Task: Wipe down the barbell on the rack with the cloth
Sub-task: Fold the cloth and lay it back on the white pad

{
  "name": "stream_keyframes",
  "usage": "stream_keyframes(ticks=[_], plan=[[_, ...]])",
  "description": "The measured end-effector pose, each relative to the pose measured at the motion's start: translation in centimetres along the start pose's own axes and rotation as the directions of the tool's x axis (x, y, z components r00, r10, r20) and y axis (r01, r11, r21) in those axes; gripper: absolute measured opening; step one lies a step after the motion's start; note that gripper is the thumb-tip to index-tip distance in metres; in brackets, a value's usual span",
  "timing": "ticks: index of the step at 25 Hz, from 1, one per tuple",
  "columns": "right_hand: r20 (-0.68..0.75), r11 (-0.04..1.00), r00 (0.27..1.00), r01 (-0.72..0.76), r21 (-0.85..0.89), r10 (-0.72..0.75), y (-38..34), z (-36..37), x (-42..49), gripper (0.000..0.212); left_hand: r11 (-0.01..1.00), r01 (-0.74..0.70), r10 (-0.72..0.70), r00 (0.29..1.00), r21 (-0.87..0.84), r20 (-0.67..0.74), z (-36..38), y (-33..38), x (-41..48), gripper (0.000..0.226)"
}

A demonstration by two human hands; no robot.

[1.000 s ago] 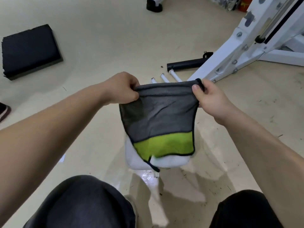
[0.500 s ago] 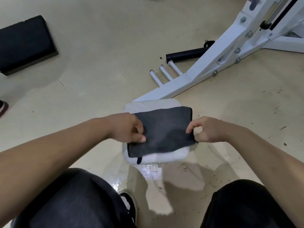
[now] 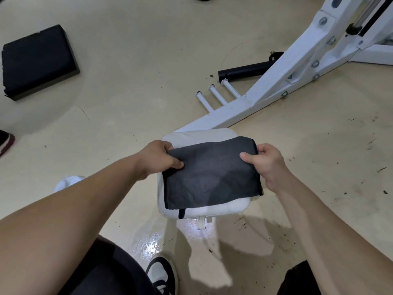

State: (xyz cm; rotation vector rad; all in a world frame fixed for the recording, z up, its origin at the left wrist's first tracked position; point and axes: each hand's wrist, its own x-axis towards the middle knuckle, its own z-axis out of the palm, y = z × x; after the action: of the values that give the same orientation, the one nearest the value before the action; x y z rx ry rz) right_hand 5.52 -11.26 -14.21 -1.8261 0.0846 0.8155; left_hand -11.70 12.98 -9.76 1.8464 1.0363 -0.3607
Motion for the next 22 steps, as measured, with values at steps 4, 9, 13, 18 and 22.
stream_keyframes(ticks=[4,9,13,18,22], plan=[[0.097,0.998,0.993,0.066,-0.022,-0.063,-1.0,0.5,-0.9,0.03,0.894,0.044,-0.02,0.998,-0.447,0.058,-2.4,0.8,-1.8,0.026],[0.159,0.999,0.987,0.009,-0.051,-0.001,-0.4,2.8,-2.5,0.035,0.827,0.023,-0.045,0.999,-0.562,-0.025,-4.8,0.5,-2.8,0.028],[0.113,0.934,0.982,0.179,-0.309,-0.151,0.5,3.2,-2.7,0.034,0.969,0.039,-0.047,0.999,-0.242,-0.028,-2.8,1.5,-3.1,0.023],[0.088,0.973,0.984,0.17,-0.159,-0.158,-0.7,2.2,-3.3,0.021,0.94,-0.027,0.05,0.997,-0.339,0.059,2.2,7.1,-4.1,0.038],[0.118,0.988,0.993,0.035,-0.153,-0.017,-0.3,1.7,-2.9,0.028,0.998,-0.047,0.052,0.979,-0.029,0.196,4.3,6.4,-3.5,0.012]])
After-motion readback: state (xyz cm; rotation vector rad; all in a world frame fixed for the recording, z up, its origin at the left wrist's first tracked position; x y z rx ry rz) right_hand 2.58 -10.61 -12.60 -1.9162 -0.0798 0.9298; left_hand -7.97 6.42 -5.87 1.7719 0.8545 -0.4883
